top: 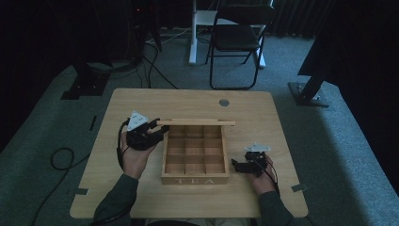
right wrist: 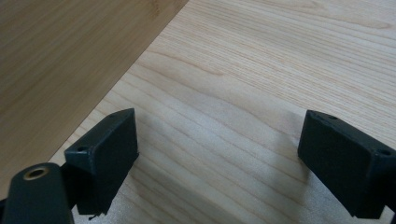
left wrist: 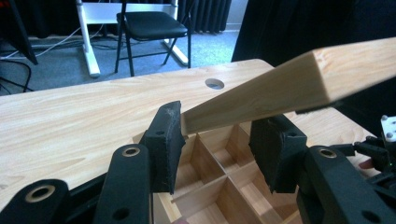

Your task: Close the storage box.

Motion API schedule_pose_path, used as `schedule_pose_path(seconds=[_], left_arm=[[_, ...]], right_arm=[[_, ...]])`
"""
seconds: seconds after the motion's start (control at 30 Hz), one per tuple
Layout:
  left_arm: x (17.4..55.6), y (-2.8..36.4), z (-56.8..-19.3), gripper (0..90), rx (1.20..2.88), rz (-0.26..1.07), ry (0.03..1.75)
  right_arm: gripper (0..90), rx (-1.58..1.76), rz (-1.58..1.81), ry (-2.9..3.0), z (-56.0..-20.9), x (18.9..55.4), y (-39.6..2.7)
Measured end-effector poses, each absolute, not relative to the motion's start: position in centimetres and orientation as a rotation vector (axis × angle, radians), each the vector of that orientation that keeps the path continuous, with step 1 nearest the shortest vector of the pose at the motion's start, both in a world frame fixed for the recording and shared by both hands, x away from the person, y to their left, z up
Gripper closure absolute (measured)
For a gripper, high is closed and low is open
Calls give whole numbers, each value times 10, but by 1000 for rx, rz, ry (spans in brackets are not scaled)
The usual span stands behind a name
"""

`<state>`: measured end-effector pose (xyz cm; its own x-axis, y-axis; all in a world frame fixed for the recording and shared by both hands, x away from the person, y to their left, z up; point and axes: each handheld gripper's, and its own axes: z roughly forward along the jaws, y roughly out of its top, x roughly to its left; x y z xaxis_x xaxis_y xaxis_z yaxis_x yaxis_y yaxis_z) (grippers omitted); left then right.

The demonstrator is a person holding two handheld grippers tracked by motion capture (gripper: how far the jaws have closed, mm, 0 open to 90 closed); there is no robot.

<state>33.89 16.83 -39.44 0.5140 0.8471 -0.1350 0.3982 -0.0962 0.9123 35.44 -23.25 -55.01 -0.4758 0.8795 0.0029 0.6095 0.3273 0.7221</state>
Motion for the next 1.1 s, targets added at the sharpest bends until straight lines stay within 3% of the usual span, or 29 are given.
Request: schedule_pose_path(seconds=[1.1], left_arm=[[312, 166, -416, 458, 1726, 512, 1060]], right_arm=[[116, 1322, 946, 2207, -550, 354, -232]])
